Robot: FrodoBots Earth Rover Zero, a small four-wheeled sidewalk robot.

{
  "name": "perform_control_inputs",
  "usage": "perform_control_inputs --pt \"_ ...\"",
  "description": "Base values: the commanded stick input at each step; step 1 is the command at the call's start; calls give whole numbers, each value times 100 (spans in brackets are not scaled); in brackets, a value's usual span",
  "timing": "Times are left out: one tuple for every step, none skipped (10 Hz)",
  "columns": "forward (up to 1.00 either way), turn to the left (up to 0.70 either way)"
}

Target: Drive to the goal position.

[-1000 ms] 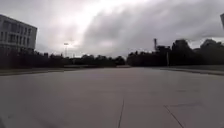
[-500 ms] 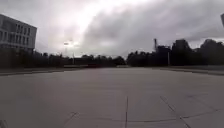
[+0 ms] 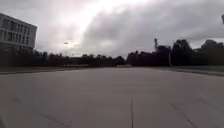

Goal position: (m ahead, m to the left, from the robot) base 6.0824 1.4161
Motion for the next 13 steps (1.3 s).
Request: perform_control_inputs --pt "70 2" --pt "70 2" --pt "70 2" --pt "70 2" --pt "70 2" --pt "70 2" --pt "70 2" --pt "70 2" --pt "70 2" --pt "70 2" --pt "70 0" --pt "70 0" --pt "70 0"
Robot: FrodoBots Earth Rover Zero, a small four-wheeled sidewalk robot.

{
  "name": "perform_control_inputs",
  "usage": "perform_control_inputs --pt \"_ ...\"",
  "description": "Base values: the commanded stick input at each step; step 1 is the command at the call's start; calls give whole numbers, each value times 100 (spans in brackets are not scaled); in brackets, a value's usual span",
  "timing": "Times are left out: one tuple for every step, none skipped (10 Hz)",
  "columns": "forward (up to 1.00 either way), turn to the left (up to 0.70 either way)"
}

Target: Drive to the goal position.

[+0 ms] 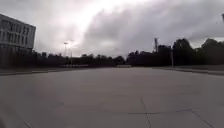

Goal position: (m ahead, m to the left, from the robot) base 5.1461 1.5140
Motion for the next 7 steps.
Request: perform_control_inputs --pt "70 0" --pt "70 0" --pt "70 0" --pt "70 0" --pt "70 0" --pt "70 0" --pt "70 0"
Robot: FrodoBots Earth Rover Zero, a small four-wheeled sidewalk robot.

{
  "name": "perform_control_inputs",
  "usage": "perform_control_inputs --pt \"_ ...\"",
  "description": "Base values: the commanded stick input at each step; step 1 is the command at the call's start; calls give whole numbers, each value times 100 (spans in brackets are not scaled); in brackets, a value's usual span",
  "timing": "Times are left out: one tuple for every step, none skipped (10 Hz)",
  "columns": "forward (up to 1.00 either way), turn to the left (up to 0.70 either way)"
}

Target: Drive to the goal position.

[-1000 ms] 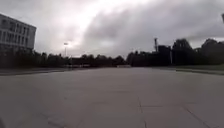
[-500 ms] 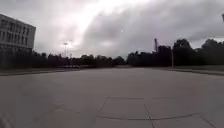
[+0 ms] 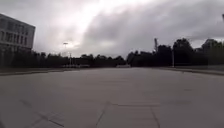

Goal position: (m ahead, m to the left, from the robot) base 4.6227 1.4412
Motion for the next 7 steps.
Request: perform_control_inputs --pt "70 0" --pt "70 0" --pt "70 0" --pt "70 0" --pt "70 0" --pt "70 0" --pt "70 0"
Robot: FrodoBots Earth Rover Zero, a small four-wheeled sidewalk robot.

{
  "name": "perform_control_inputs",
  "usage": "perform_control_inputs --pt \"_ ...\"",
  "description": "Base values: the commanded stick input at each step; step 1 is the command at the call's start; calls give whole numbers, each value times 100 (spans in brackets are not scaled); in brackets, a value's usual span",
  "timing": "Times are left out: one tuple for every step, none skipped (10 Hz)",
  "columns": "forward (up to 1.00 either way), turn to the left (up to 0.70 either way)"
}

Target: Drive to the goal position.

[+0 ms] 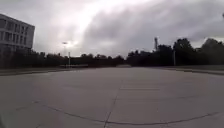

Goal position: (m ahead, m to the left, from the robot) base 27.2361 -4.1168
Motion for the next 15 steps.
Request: perform_control_inputs --pt "70 0" --pt "70 0" --pt "70 0" --pt "70 0" --pt "70 0" --pt "70 0" --pt "70 0" --pt "70 0" --pt "70 0" --pt "70 0" --pt "70 0" --pt "70 0" --pt "70 0" --pt "70 0" --pt "70 0"
